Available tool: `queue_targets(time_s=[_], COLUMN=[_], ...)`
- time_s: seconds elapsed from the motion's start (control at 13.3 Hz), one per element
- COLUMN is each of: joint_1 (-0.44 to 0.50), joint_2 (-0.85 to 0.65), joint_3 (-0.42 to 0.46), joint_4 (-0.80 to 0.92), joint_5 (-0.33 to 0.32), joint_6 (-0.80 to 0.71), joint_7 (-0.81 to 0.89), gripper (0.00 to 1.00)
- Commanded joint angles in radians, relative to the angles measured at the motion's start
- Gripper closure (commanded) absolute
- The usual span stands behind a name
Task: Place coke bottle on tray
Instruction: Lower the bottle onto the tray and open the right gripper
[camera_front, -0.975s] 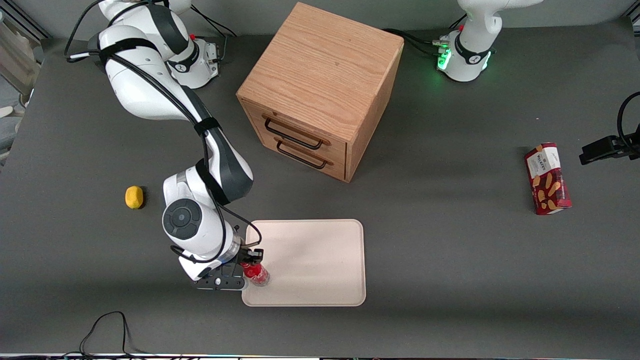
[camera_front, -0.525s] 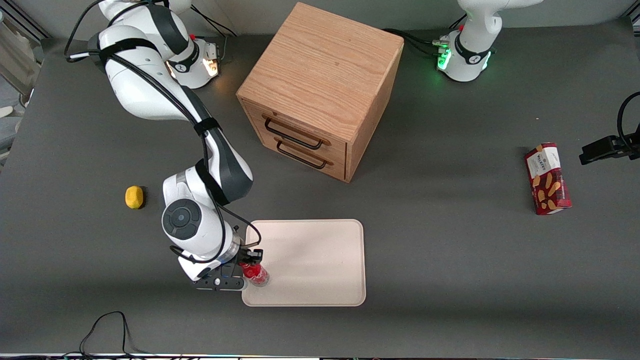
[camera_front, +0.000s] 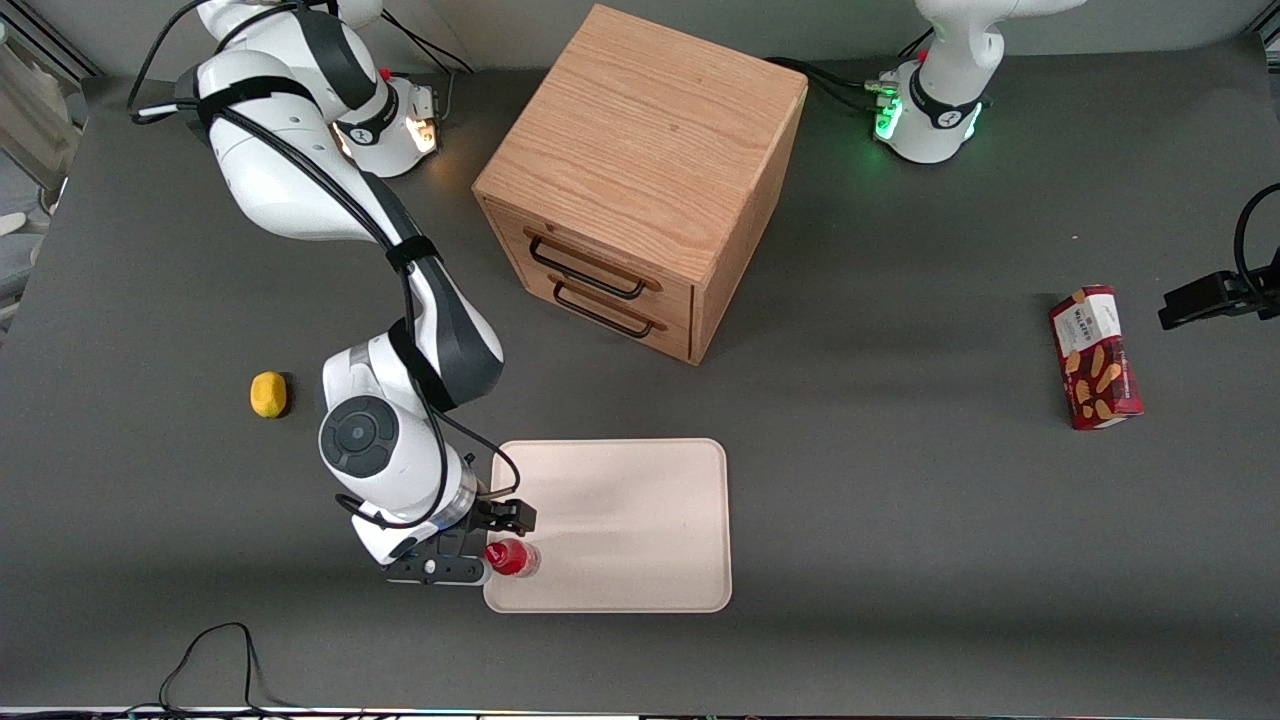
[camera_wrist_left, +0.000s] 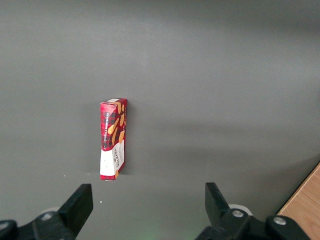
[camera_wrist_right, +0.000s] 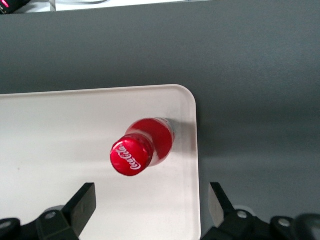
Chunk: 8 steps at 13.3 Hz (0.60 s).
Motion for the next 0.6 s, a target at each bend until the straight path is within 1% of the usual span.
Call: queue_targets(time_s=[0.0,0.15,0.22,0.38,0.53], joint_1=[-0.008,-0.052,-0.066,-0.101,-0.143], joint_2=[-0.065,-0.153,-0.206,-0.355,-0.511], joint_3=[-0.005,0.000,0.000,-0.002,-0.007], joint_4=[-0.021,-0.102,-0.162,-0.343,-0.510], joint_5=[-0.021,-0.010,0.011,0.064,0.111], joint_6=[-0.094,-0.198,-0.224,-0.226,-0.234], joint_7=[0.036,0.025,0.020,0.008,-0.108], gripper=[0.00,0.00,0.00,0.00,0.00])
